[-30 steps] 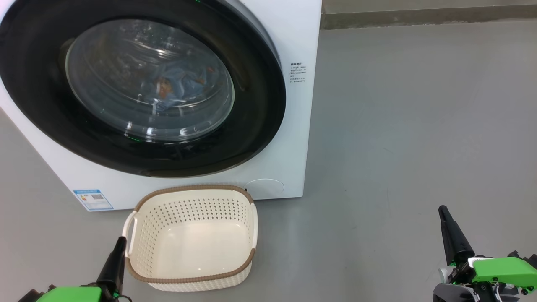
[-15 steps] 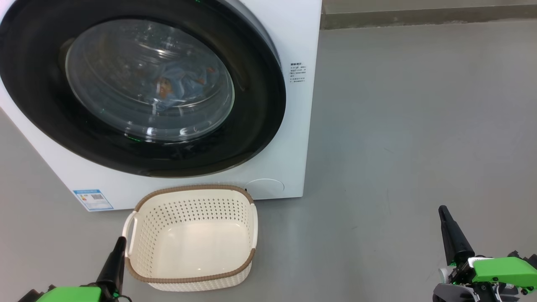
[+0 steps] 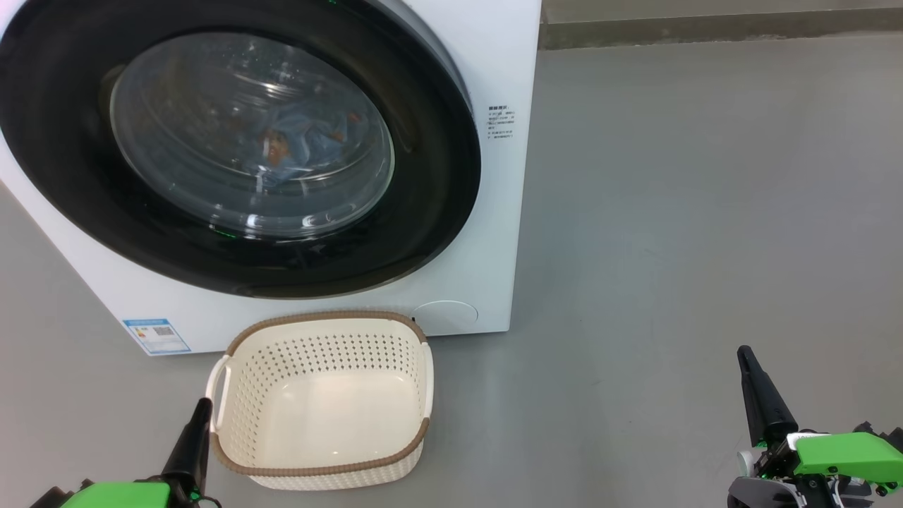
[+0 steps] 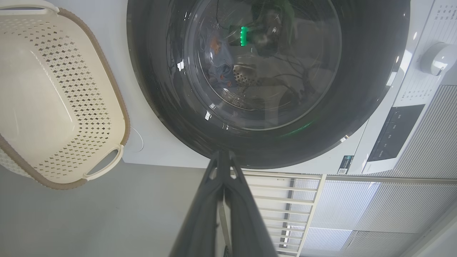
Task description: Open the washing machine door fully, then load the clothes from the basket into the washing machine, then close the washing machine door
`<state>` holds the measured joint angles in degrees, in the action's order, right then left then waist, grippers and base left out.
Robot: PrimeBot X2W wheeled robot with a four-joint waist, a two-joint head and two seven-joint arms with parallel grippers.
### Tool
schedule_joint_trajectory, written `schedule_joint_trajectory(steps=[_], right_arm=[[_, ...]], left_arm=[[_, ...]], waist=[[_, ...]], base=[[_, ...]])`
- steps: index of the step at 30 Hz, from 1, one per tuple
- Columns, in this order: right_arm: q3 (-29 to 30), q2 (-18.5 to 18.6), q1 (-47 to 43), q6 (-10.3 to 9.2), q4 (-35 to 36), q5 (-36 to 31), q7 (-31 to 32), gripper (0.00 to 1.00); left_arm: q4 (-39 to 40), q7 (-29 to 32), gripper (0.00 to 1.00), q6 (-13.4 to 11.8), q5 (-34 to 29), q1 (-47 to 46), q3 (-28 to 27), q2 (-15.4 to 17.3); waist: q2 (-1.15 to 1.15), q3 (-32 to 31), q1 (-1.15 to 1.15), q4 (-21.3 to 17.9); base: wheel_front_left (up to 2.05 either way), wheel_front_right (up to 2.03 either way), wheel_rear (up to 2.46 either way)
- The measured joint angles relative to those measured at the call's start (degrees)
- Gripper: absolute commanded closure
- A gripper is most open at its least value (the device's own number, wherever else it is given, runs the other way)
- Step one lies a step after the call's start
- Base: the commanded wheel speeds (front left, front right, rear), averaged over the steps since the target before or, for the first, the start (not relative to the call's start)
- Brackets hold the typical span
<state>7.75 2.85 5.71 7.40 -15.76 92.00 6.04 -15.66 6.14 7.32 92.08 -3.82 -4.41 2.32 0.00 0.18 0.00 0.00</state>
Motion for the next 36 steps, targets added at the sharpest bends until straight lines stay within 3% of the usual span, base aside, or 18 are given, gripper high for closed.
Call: schedule_joint_trajectory(steps=[36], right_arm=[[0.03, -0.07, 0.00, 0.00, 0.00, 0.00, 0.01, 1.00]], left_arm=[[0.00, 0.00, 1.00, 0.00, 0.00, 0.00, -0.07, -0.03]], waist=[[0.00, 0.00, 0.00, 0.00]], base=[[0.00, 0.00, 0.00]])
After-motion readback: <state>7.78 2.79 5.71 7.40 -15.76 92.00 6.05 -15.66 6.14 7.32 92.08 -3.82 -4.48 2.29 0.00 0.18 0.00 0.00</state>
